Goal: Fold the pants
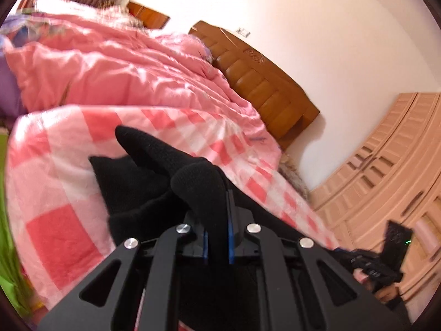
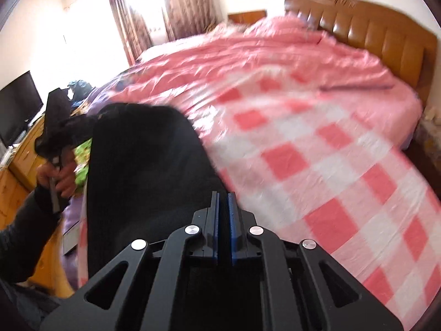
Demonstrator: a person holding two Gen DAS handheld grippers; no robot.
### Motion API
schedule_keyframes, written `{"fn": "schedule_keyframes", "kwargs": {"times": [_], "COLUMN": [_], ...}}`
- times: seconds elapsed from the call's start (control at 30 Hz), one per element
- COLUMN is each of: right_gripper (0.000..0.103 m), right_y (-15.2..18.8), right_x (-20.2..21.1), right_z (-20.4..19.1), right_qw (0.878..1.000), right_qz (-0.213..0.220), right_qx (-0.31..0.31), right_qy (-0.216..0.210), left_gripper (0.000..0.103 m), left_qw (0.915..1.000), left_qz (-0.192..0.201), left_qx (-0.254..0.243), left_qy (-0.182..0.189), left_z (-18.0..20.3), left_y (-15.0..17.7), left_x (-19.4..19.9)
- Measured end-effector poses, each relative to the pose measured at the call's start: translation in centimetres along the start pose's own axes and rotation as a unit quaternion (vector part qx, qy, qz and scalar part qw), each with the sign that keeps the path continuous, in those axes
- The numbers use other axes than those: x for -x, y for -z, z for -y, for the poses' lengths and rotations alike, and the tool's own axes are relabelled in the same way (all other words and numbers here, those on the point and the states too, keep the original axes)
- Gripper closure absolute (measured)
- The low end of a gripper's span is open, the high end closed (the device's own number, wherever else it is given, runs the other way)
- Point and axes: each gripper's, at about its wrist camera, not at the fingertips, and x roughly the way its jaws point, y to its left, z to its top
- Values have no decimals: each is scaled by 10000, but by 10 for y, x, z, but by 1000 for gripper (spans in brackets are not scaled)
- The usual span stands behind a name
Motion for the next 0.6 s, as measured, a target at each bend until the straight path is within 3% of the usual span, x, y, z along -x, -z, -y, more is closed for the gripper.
{"fn": "schedule_keyframes", "kwargs": {"times": [0.07, 0.13, 0.17, 0.2, 0.23, 0.27, 0.33, 0.37, 0.43, 0.5, 0.57, 0.6], "right_gripper": [94, 86, 82, 46, 9, 6, 7, 7, 7, 7, 7, 7], "right_y": [2, 15, 20, 22, 23, 23, 25, 25, 32, 40, 53, 60], "right_x": [-13, -47, -51, -44, -41, -35, -5, 6, 32, 45, 48, 44], "right_z": [2, 6, 8, 10, 13, 18, 21, 20, 12, 3, 0, -1], "right_qw": [9997, 9960, 9964, 9980, 9974, 9964, 9979, 9981, 9980, 9982, 9976, 9970], "right_qz": [-101, -868, -823, -573, -626, -656, -194, -65, 143, 273, 200, 100], "right_qx": [18, -38, -55, -115, -220, -419, -602, -590, -503, -505, -654, -743], "right_qy": [214, 214, 204, 239, 268, 325, 161, 169, 347, 153, -122, -187], "left_gripper": [94, 91, 86, 84, 83, 82, 79, 74, 42, 35, 29, 27], "left_qw": [9995, 9974, 9953, 9951, 9953, 9950, 9944, 9937, 9921, 9922, 9942, 9942], "left_qz": [-183, -441, -564, -567, -515, -488, -363, -262, 169, 416, 266, 221], "left_qx": [39, 216, 327, 430, 628, 740, 829, 881, 923, 940, 956, 941], "left_qy": [-262, -523, -709, -684, -523, -470, -540, -637, -833, -699, -421, -465], "left_z": [-7, -20, -28, -33, -40, -43, -43, -41, -37, -31, -26, -24], "left_y": [7, 16, 21, 23, 24, 23, 18, 16, 13, 9, 0, -3], "left_x": [-10, -21, -26, -26, -22, -17, -8, -1, 18, 31, 25, 22]}}
